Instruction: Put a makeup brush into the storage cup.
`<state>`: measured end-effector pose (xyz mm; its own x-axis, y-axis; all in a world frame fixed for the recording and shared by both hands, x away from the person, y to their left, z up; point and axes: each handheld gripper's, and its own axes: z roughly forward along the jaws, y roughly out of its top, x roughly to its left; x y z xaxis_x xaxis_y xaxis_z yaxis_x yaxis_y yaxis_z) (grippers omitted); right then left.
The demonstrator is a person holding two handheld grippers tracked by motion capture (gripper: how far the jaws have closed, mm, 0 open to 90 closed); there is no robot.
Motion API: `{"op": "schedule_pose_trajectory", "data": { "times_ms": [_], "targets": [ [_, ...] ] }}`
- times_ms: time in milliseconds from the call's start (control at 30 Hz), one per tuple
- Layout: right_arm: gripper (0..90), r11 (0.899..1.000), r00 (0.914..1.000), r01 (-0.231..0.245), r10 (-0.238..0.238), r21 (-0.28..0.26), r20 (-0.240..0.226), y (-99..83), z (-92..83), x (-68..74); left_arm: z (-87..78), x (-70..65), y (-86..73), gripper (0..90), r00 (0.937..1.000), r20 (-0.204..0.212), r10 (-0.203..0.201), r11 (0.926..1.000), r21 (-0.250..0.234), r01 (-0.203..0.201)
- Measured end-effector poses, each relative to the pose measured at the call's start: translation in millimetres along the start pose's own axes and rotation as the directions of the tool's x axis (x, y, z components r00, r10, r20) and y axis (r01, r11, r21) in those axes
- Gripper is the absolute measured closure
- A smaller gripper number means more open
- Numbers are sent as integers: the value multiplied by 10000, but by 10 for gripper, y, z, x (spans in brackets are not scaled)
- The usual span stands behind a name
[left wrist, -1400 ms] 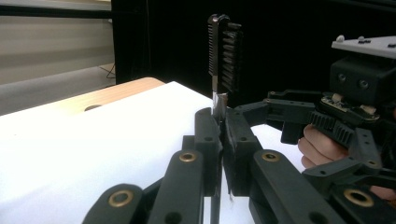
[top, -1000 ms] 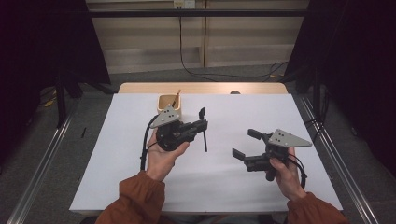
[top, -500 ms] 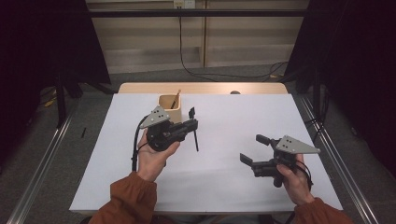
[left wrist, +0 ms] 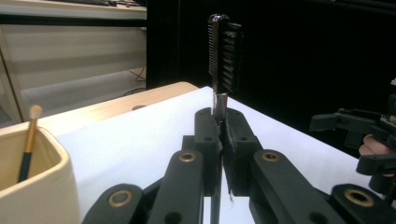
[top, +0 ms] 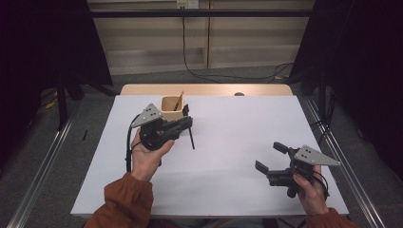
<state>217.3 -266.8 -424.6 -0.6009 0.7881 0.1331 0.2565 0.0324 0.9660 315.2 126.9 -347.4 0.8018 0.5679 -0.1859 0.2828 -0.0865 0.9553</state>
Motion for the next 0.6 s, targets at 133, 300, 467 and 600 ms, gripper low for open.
{"op": "schedule_pose_trajectory", "data": {
  "times_ms": [133,300,467,600],
  "targets": [
    [0,9999,9999,-28,30,-126,129,-11,-47,6,-47,54,23,856,9999,-115,28,10000,26,-28],
    [0,10000,9985,-2,-3,84,540,-47,-72,-2,-108,113,68,856,9997,-249,-1,10000,-38,0],
    [9,9999,9980,43,-35,-122,630,-36,-111,1,-182,175,156,856,9989,-465,101,9997,-201,-110],
    [4,9999,9978,113,-110,-42,661,-51,-103,-3,-240,246,233,856,9975,-700,138,9993,-324,-161]
  ]
}}
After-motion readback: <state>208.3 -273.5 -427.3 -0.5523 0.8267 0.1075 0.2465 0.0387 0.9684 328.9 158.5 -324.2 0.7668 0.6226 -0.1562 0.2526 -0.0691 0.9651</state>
